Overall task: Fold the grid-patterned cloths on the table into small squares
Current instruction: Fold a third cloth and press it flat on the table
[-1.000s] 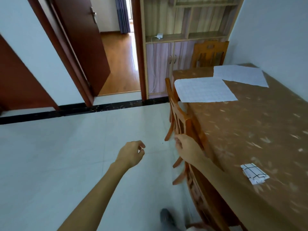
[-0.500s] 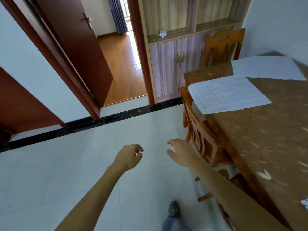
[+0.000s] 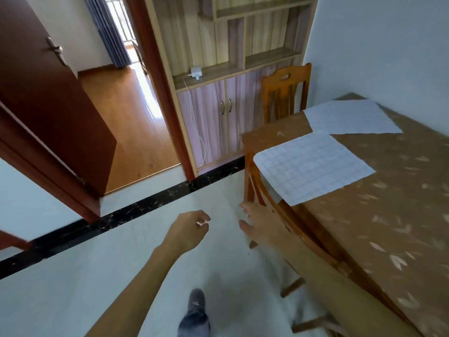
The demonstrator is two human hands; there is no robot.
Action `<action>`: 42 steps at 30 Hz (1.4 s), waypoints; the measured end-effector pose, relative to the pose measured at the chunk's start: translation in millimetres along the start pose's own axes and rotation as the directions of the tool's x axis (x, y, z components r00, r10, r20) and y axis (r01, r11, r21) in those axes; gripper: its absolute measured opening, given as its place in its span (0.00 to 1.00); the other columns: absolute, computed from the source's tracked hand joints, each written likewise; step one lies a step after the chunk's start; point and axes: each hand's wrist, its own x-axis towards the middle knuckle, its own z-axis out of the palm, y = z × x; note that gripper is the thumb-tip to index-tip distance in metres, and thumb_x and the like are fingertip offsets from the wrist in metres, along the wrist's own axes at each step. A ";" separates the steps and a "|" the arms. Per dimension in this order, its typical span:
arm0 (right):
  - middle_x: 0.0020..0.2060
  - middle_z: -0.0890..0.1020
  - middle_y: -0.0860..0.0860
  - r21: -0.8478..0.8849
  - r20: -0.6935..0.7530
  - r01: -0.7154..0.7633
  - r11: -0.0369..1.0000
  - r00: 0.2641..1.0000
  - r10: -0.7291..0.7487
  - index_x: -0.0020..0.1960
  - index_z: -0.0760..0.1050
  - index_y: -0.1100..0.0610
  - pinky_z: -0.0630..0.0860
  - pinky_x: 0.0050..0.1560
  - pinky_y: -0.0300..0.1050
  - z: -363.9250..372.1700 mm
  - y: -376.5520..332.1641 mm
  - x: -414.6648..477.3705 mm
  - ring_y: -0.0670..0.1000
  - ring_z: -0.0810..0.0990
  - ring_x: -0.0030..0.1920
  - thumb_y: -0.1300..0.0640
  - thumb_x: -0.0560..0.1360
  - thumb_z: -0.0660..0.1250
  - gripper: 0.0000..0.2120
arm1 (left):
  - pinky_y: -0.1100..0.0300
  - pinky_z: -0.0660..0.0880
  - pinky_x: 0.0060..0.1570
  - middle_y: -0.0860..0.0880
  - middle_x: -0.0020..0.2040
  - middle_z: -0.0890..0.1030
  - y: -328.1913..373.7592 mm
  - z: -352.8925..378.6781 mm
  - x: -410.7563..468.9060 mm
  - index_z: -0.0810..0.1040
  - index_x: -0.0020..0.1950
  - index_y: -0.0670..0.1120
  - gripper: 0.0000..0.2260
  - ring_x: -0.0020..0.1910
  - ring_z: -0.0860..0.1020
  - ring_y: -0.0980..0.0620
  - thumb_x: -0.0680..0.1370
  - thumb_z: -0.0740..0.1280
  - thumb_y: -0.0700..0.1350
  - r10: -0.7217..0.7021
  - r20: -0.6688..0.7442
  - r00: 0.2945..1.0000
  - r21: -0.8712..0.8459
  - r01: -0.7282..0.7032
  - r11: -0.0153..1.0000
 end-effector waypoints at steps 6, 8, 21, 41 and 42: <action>0.65 0.80 0.49 0.065 -0.125 -0.107 0.992 0.986 0.114 0.73 0.67 0.51 0.79 0.61 0.44 -0.4 -21.0 96.7 0.47 0.80 0.60 0.47 0.79 0.64 0.24 | 0.60 0.79 0.53 0.52 0.56 0.82 -28.2 -57.4 107.3 0.81 0.60 0.51 0.09 0.50 0.81 0.54 0.81 0.67 0.44 0.168 0.004 0.986 -0.027 -0.167 0.986; 0.65 0.79 0.50 0.092 -0.143 -0.166 0.982 0.974 0.178 0.73 0.68 0.52 0.78 0.62 0.43 -7.8 -32.6 117.4 0.48 0.80 0.60 0.48 0.79 0.64 0.24 | 0.64 0.76 0.53 0.54 0.56 0.81 -32.7 -77.6 138.3 0.82 0.60 0.50 0.10 0.51 0.79 0.56 0.81 0.67 0.43 0.219 0.001 0.976 -0.042 -0.219 0.975; 0.57 0.82 0.48 0.217 -0.294 -0.412 0.885 0.837 0.462 0.68 0.72 0.52 0.78 0.57 0.45 -53.4 -1.2 189.2 0.49 0.81 0.55 0.53 0.80 0.60 0.16 | 0.54 0.78 0.59 0.49 0.55 0.84 -5.2 -80.9 285.7 0.83 0.58 0.45 0.10 0.52 0.82 0.50 0.79 0.67 0.40 0.398 0.193 0.897 -0.230 -0.353 0.907; 0.55 0.83 0.50 0.557 -0.233 -0.611 0.563 0.536 0.812 0.68 0.74 0.55 0.78 0.53 0.42 -125.9 308.4 216.3 0.48 0.82 0.53 0.54 0.81 0.62 0.16 | 0.63 0.77 0.49 0.49 0.56 0.84 266.0 105.8 492.7 0.82 0.58 0.48 0.10 0.53 0.82 0.54 0.79 0.66 0.42 0.521 0.562 0.643 -0.051 -0.601 0.797; 0.56 0.83 0.50 0.552 -0.220 -0.629 0.547 0.523 0.823 0.68 0.74 0.55 0.78 0.53 0.42 -125.7 326.1 214.1 0.49 0.82 0.53 0.54 0.81 0.62 0.16 | 0.62 0.77 0.51 0.49 0.57 0.83 278.8 119.7 499.6 0.81 0.60 0.48 0.10 0.55 0.81 0.53 0.80 0.66 0.43 0.518 0.584 0.625 -0.033 -0.619 0.785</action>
